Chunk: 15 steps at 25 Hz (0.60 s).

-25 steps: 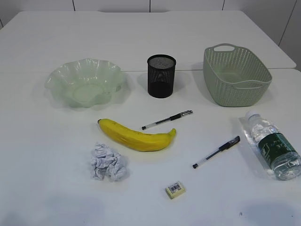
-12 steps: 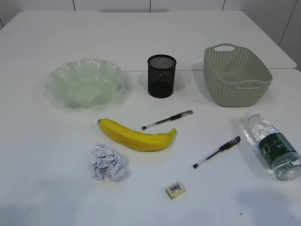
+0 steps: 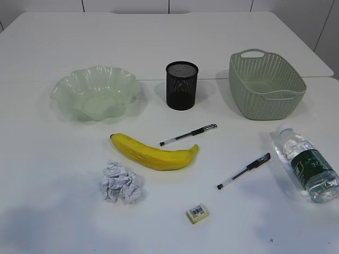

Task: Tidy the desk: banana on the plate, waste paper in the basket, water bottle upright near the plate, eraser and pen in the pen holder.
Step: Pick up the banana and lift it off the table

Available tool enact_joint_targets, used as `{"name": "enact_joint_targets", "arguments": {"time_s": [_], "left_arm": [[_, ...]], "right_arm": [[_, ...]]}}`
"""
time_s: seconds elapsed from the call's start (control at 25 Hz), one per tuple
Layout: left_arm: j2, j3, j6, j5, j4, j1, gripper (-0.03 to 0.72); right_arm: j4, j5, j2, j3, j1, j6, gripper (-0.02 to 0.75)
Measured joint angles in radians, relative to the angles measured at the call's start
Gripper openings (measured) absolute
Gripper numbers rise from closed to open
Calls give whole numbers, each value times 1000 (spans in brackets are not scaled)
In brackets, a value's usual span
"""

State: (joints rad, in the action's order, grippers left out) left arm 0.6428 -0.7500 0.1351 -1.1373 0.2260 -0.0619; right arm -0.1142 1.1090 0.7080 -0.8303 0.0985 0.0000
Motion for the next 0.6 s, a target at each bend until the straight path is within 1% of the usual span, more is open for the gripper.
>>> {"name": "enact_joint_targets", "arguments": {"time_s": [0.12,0.28,0.44,0.6], "left_arm": [[0,-16,0,2,9,-15,465],[0,-66,0,-7,26,-53,465],[0,-115,2,-26,34,-60,465],[0,-133,2,-36,34,-60,465]], "right_arm": [[1,-2,72,-26,33,0,587],[1,-14,147,-80,75,-9,587],[2,-21,215,-145,115,-49,587],[5,-21,279,-208,148,-98,587]]}}
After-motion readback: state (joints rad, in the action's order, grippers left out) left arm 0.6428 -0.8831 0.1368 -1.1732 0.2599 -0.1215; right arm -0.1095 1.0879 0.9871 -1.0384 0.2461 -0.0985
